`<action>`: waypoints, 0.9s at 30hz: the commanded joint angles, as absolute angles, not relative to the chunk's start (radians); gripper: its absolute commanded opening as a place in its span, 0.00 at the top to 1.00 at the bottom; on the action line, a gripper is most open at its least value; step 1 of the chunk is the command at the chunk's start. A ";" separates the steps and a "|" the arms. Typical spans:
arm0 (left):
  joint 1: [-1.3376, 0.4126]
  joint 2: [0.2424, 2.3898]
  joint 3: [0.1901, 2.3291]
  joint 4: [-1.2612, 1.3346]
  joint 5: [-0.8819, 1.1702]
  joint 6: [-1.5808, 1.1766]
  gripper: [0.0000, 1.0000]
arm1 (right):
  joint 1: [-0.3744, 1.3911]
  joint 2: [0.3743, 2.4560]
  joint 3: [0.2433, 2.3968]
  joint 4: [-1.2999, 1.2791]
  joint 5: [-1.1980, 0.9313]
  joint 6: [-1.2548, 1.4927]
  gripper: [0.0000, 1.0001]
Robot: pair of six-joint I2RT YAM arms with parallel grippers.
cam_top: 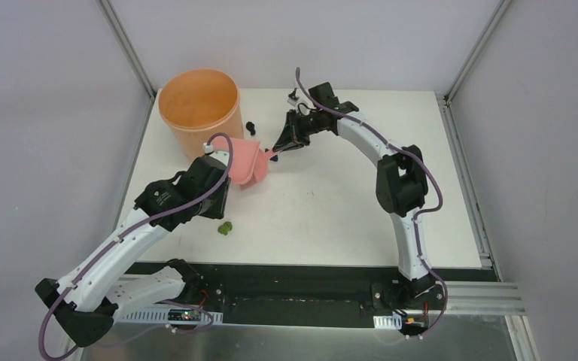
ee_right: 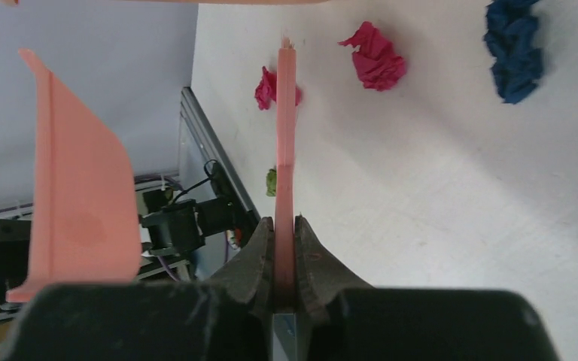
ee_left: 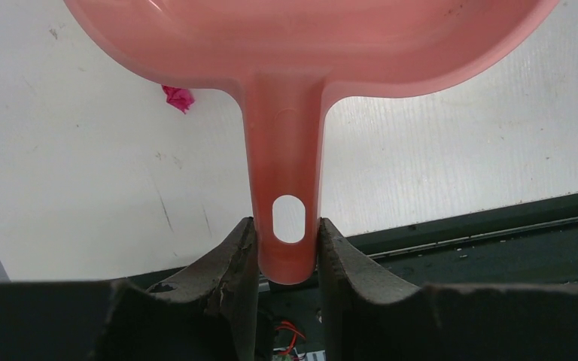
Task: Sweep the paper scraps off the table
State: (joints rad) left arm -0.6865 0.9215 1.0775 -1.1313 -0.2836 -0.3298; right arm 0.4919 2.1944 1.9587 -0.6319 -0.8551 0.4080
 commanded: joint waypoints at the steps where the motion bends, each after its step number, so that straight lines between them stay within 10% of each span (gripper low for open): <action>1: -0.686 0.981 1.101 -1.132 -0.285 -0.370 1.00 | 0.497 2.231 1.995 -0.475 -0.905 0.675 1.00; 9: -0.685 1.051 1.044 -1.061 -0.211 -0.364 1.00 | 0.467 2.254 1.952 -0.521 -0.766 0.625 1.00; 17: -0.687 1.129 1.128 -1.061 -0.274 -0.247 1.00 | 0.310 1.857 1.545 -0.652 -0.579 0.447 1.00; 27: -0.687 1.192 1.037 -0.921 -0.391 -0.184 1.00 | 0.133 1.632 1.494 -0.729 -0.831 0.311 1.00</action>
State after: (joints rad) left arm -0.6865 1.1774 1.0668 -1.0027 -0.3145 -0.2081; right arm 0.0887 1.6257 1.4433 -0.7212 -0.7395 0.3798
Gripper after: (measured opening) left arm 0.295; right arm 0.084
